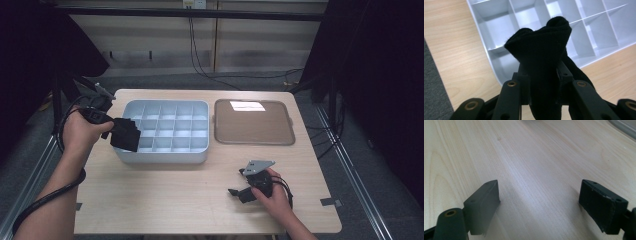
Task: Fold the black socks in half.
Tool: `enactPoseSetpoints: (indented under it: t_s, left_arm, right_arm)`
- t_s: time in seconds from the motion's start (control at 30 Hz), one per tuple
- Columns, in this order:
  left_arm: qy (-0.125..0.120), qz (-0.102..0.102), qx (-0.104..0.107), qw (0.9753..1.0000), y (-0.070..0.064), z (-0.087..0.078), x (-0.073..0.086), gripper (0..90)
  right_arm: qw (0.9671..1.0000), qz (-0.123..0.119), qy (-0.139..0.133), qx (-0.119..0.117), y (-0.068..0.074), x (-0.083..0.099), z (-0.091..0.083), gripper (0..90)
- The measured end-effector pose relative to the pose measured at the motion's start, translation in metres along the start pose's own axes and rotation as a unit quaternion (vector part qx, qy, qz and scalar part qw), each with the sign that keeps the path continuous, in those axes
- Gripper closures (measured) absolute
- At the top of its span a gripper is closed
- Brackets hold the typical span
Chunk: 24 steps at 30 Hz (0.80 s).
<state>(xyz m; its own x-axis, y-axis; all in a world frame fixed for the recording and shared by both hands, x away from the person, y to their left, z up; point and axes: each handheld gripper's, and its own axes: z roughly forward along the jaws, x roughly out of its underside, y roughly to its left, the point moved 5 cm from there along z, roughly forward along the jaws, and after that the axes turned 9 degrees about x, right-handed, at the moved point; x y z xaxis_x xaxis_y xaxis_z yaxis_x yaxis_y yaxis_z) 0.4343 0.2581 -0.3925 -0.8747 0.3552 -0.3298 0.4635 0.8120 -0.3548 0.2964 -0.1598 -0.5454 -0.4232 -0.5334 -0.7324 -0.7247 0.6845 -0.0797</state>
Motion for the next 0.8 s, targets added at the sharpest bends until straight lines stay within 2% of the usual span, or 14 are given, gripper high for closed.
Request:
enactPoseSetpoints:
  t_s: [0.23, 0.4, 0.53, 0.67, 0.8]
  left_arm:
    - [0.001, -0.020, -0.001, 0.9998, 0.016, 0.013, 0.002, 71.3]
    - [0.006, -0.023, -0.004, 0.9997, 0.024, 0.024, 0.006, 71.1]
    - [0.013, -0.020, -0.018, 0.9996, 0.027, 0.029, 0.006, 71.0]
    - [0.023, -0.011, -0.040, 0.9989, 0.030, 0.032, 0.007, 70.5]
    - [0.021, -0.014, -0.048, 0.9985, 0.031, 0.035, 0.007, 68.8]
  right_arm:
    - [1.0000, 0.000, 0.001, -0.001, 0.000, 0.000, 0.000, 16.5]
    - [1.0000, 0.002, 0.002, -0.002, 0.001, 0.000, 0.000, 16.5]
    - [1.0000, 0.001, 0.002, -0.003, 0.001, 0.000, 0.000, 16.5]
    - [1.0000, 0.001, 0.002, -0.003, 0.001, 0.000, 0.000, 16.5]
    - [1.0000, 0.001, 0.002, -0.003, 0.001, 0.000, 0.000, 16.5]
